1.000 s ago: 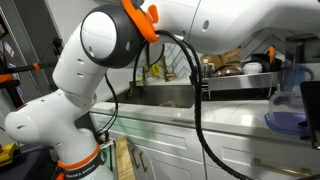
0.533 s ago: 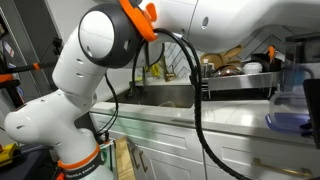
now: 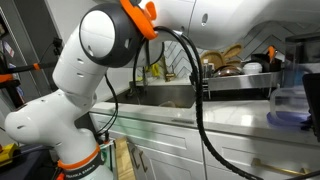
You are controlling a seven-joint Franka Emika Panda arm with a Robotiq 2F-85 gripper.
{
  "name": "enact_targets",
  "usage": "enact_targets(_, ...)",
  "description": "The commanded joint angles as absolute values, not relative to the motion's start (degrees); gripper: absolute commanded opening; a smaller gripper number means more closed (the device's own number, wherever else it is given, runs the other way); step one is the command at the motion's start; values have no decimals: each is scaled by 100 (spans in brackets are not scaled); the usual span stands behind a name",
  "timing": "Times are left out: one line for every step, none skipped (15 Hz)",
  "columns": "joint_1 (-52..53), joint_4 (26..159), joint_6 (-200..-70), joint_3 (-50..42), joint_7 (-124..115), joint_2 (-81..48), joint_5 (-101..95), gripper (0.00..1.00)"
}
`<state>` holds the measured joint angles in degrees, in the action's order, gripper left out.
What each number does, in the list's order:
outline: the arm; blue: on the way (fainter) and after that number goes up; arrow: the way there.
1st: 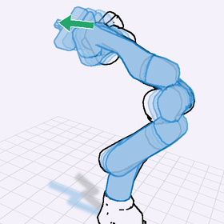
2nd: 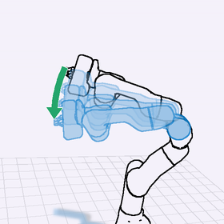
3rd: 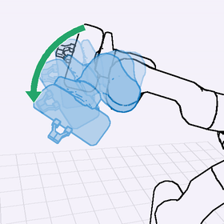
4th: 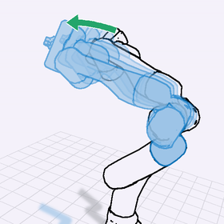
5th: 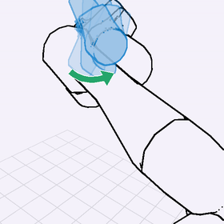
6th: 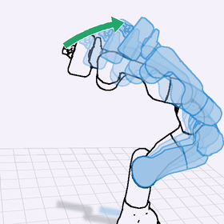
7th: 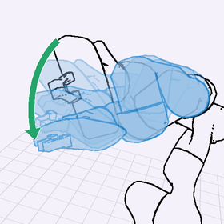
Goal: Pick up the clear bowl and put it on the light blue lid, pick up the light blue lid with a bowl on top and put it in the dishes drying rack
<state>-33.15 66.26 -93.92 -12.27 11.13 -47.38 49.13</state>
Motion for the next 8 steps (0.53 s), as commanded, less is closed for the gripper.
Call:
enact_targets(-3136, 6553, -9396, -1264, 1048, -4736, 4743, 3)
enact_targets(-3084, 6528, -9387, -1281, 1037, -4725, 4710, 3)
enact_targets(-3030, 6490, -9370, -1307, 1016, -4713, 4659, 3)
enact_targets(-2973, 6472, -9373, -1345, 1001, -4682, 4577, 3)
enact_targets(-2942, 6429, -9373, -1372, 1002, -4671, 4492, 3)
enact_targets(-2902, 6427, -9378, -1404, 998, -4613, 4401, 3)
enact_targets(-2875, 6413, -9370, -1418, 995, -4576, 4334, 3)
enact_targets(-2837, 6413, -9361, -1443, 1002, -4514, 4246, 3)
